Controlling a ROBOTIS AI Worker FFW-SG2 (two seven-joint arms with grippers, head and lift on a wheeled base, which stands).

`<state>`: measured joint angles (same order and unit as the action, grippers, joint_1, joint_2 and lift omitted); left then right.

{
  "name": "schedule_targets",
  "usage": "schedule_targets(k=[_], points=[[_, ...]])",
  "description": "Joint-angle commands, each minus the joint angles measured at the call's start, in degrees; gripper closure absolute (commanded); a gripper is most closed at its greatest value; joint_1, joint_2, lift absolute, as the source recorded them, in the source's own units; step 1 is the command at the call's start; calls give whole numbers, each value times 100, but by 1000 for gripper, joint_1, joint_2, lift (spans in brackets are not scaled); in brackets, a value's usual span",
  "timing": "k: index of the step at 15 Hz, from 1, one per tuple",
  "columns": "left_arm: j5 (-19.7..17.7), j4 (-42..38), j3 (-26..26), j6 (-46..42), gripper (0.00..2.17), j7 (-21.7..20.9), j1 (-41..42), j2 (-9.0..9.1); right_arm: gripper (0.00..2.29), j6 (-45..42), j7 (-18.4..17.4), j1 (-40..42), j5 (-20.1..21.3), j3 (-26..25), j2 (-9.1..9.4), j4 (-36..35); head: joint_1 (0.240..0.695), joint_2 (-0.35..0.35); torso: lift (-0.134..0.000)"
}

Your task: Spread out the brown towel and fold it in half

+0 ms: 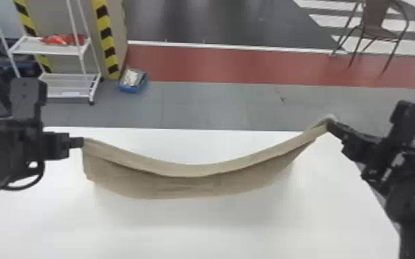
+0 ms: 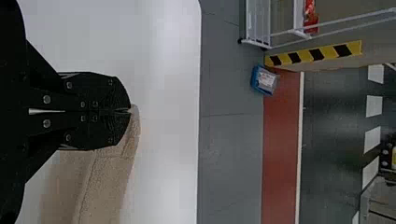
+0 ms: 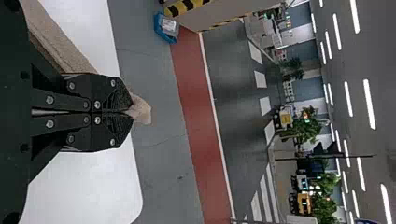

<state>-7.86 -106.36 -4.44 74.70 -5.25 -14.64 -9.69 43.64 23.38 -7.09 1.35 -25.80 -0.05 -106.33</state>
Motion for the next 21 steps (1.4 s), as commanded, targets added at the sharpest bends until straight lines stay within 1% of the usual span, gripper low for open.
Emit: schedule_targets(k=[1, 2, 3, 4, 5, 6, 7, 8, 9, 10, 11, 12, 13, 14, 15, 18, 20, 21], points=[[-23, 722, 57, -548, 1710, -2, -576, 29, 1295, -219, 0, -531, 5, 93, -100, 464, 695, -104, 0], [-40, 994, 57, -969, 1710, -29, -804, 37, 1298, -325, 9, -777, -39, 102, -188, 666, 695, -95, 0], [-67, 1241, 57, -1725, 1710, -29, -962, 37, 1295, -553, 71, -1023, -74, 102, -285, 939, 679, -92, 0], [-76, 1390, 92, -1866, 1710, -29, -1164, 46, 1295, -659, 114, -1269, -74, 110, -390, 1158, 652, -90, 0], [-137, 1522, 101, -1866, 1710, -29, -1384, 37, 1298, -659, 150, -1506, -144, 102, -487, 1352, 627, -89, 0], [-128, 1566, 101, -1866, 1710, -37, -1490, 46, 1298, -659, 238, -1664, -170, 102, -540, 1422, 570, -90, 0], [-128, 1522, 110, -1813, 1710, -37, -1454, 46, 1295, -659, 299, -1682, -170, 119, -566, 1422, 545, -92, 0], [-190, 1293, 92, -1690, 1710, -46, -1252, 37, 1298, -659, 448, -1524, -188, 119, -566, 1404, 525, -93, 0], [-295, 871, 66, -1374, 1710, -46, -839, 2, 1298, -694, 624, -1146, -302, 66, -566, 1281, 516, -93, 0], [-287, 537, 48, -1216, 1710, -64, -400, 2, 1298, -799, 712, -786, -434, 14, -566, 1193, 519, -93, 0], [-243, 274, 48, -1092, 1710, -90, 75, -6, 1295, -1010, 844, -372, -584, -57, -566, 1158, 562, -94, 0], [-199, 133, 48, -1110, 1710, -108, 506, 2, 1298, -1221, 932, -12, -654, -101, -575, 1132, 594, -97, 0], [-172, 124, 83, -1163, 1710, -108, 769, -6, 1298, -1327, 967, 243, -645, -101, -575, 1132, 630, -101, 0], [-155, 124, 101, -1286, 1713, -108, 1015, 2, 1295, -1327, 1081, 489, -645, -101, -566, 1114, 667, -105, 0], [-111, 124, 118, -1339, 1710, -108, 1209, 2, 1295, -1292, 1108, 761, -619, -74, -566, 1044, 695, -114, 0], [-58, 10, 83, -1426, 1713, -99, 1674, 2, 1298, -1133, 1125, 1368, -522, -162, -575, 763, 695, -121, 0], [39, -218, 66, -1462, 1740, -55, 2000, 11, 1298, -1010, 1275, 1675, -566, -303, -566, 613, 695, -130, 0], [56, -333, 30, -1462, 1740, -46, 2140, 2, 1295, -1010, 1292, 1842, -575, -355, -566, 561, 695, -133, 0]])
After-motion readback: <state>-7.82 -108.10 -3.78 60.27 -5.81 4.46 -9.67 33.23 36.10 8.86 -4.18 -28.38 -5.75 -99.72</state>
